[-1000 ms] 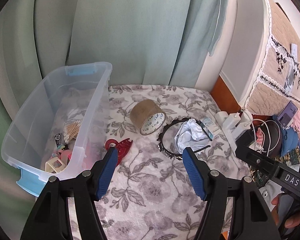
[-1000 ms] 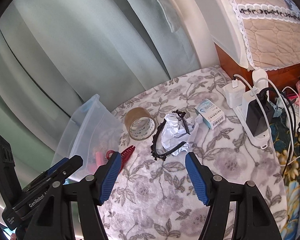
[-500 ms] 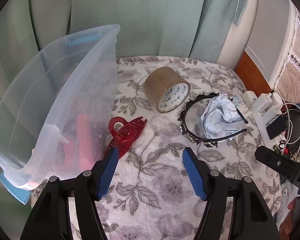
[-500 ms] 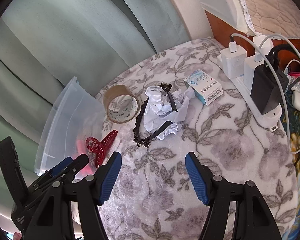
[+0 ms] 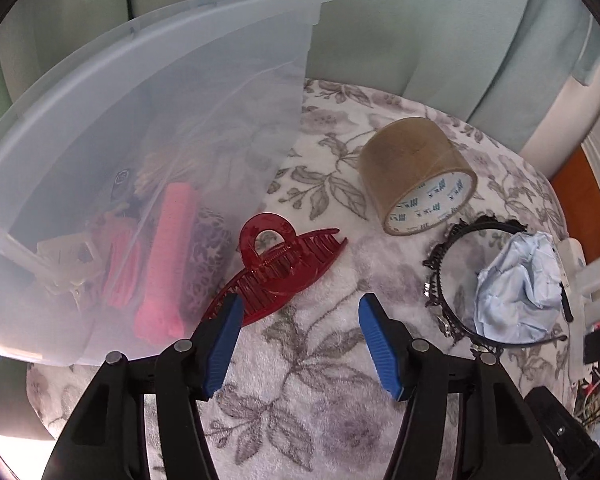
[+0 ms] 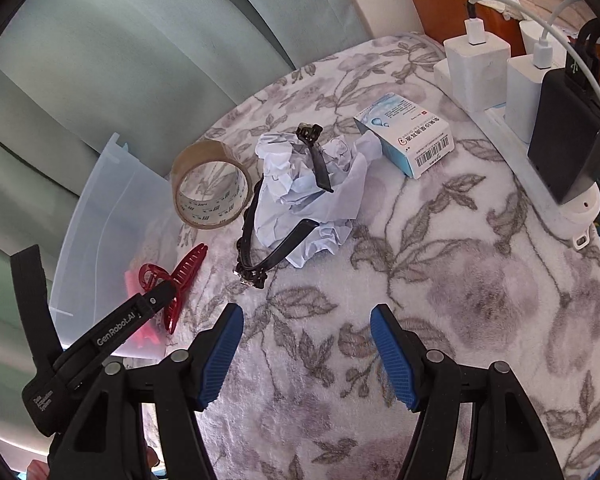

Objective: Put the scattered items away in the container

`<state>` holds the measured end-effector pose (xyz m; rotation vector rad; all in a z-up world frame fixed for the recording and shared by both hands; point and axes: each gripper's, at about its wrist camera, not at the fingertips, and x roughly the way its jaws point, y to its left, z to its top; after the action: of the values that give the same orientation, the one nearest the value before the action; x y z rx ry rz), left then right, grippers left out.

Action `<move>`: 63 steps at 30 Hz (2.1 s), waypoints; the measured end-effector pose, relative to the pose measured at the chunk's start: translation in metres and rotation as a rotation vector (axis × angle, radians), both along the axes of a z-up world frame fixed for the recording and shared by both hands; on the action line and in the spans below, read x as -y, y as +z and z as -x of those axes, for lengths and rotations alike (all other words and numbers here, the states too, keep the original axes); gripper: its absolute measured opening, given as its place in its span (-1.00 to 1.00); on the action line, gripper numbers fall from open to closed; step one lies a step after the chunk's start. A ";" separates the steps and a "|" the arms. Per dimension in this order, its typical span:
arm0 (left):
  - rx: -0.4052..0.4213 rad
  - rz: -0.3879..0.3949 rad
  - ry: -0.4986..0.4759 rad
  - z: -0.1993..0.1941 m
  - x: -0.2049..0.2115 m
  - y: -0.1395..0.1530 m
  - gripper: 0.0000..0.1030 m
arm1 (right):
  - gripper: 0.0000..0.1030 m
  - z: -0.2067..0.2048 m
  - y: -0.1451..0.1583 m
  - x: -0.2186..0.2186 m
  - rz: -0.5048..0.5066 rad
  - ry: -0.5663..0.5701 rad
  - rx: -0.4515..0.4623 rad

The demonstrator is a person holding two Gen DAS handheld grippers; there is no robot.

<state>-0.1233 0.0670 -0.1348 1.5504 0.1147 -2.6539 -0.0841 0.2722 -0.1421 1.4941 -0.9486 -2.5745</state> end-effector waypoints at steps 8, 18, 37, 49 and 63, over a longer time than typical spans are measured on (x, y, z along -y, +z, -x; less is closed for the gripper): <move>0.010 -0.026 0.046 0.016 -0.004 -0.018 0.07 | 0.35 0.014 -0.006 -0.009 -0.002 -0.005 -0.016; -0.004 0.008 0.099 0.029 -0.003 -0.029 -0.15 | 0.35 0.025 -0.003 -0.022 -0.012 -0.020 -0.052; -0.039 -0.024 0.047 0.040 -0.005 -0.028 -0.52 | 0.35 0.041 0.000 -0.034 -0.008 -0.038 -0.068; -0.050 -0.087 -0.132 0.035 -0.027 -0.018 -0.50 | 0.35 0.038 -0.004 -0.041 -0.006 -0.062 -0.050; -0.017 0.090 -0.121 0.034 -0.017 -0.025 0.19 | 0.36 0.048 -0.014 -0.035 0.033 -0.042 -0.038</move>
<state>-0.1569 0.0838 -0.1600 1.5548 -0.1005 -2.7211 -0.1321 0.3068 -0.1563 1.4275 -1.0241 -2.5926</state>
